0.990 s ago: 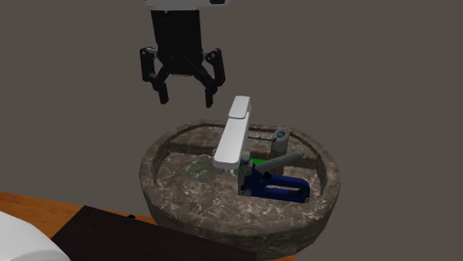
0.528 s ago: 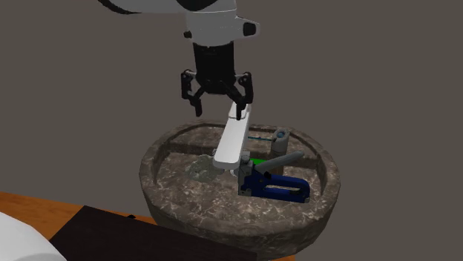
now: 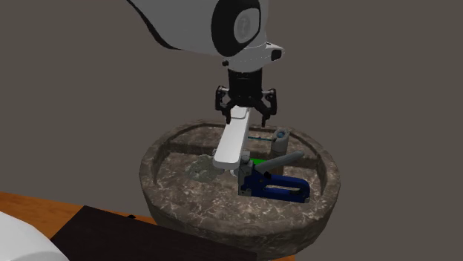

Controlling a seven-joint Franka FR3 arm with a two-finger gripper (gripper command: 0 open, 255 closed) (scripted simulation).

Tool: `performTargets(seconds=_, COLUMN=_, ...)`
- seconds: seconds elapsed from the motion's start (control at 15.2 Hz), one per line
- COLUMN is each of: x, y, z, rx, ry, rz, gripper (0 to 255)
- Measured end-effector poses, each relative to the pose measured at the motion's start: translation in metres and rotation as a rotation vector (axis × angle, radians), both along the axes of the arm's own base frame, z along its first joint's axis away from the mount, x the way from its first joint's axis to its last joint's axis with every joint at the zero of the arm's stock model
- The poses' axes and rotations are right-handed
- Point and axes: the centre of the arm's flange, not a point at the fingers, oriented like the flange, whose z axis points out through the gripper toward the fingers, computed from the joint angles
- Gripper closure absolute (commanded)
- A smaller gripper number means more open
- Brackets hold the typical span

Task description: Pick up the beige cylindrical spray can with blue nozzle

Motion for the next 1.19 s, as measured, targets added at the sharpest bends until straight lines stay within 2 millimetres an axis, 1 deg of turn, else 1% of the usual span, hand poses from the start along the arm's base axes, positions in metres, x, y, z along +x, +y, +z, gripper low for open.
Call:
performTargets(seconds=0.07, x=0.011, y=-0.004, z=-0.009, rx=-0.001, ry=-0.012, rz=-0.002, gripper=0)
performTargets(seconds=0.26, x=0.032, y=-0.026, z=-0.024, rx=-0.003, ry=-0.046, rz=-0.01, gripper=0)
performTargets(seconds=0.46, x=0.057, y=-0.046, z=-0.047, rx=-0.006, ry=-0.08, rz=-0.018, gripper=0)
performTargets(seconds=0.59, x=0.072, y=-0.059, z=-0.059, rx=-0.008, ry=-0.103, rz=-0.022, gripper=0)
performTargets(seconds=0.66, x=0.082, y=-0.066, z=-0.061, rx=-0.008, ry=-0.114, rz=-0.025, gripper=0)
performTargets(seconds=0.86, x=0.107, y=-0.088, z=-0.08, rx=-0.011, ry=-0.149, rz=-0.032, gripper=0)
performTargets(seconds=0.99, x=0.113, y=-0.094, z=-0.088, rx=-0.011, ry=-0.159, rz=-0.035, gripper=0)
performTargets(seconds=1.19, x=0.115, y=-0.096, z=-0.104, rx=-0.011, ry=-0.162, rz=-0.036, gripper=0)
